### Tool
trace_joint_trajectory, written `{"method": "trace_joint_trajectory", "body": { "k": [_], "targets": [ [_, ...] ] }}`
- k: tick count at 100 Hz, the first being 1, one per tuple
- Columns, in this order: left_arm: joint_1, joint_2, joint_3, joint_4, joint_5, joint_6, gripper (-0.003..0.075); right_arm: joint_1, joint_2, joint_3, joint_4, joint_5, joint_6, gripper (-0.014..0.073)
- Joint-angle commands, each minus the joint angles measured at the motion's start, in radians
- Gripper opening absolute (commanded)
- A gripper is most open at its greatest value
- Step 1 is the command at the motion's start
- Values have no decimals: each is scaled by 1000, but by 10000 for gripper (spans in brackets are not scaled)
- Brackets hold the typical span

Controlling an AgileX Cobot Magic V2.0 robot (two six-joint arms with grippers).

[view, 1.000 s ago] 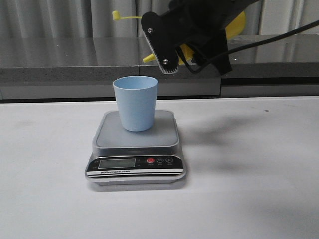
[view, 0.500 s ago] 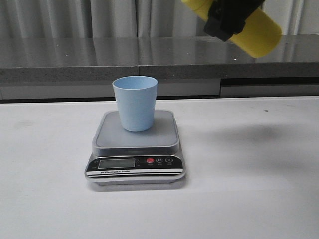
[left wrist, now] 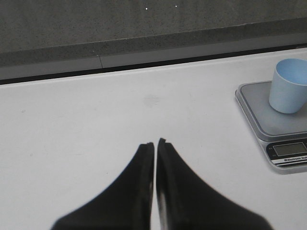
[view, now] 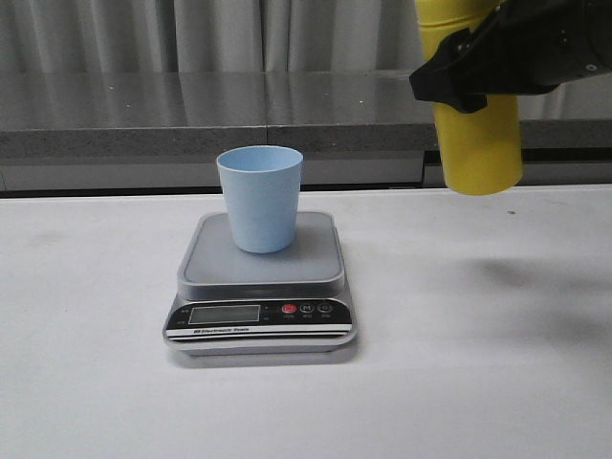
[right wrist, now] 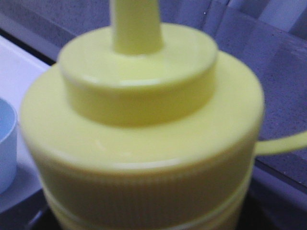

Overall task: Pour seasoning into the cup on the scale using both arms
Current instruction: 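Turn the yellow bottle upright and lower it back to the table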

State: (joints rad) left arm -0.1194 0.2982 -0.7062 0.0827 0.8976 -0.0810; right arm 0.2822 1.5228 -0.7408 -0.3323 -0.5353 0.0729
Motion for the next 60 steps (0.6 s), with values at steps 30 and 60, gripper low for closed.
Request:
{"method": "trace_joint_trajectory", "body": {
  "k": [30, 60],
  "targets": [
    [1, 11, -24, 4, -67, -10, 10, -22, 174, 23, 89, -430, 26, 66],
    [1, 11, -24, 4, -67, -10, 10, -22, 308, 20, 129, -530, 86, 68]
  ]
}}
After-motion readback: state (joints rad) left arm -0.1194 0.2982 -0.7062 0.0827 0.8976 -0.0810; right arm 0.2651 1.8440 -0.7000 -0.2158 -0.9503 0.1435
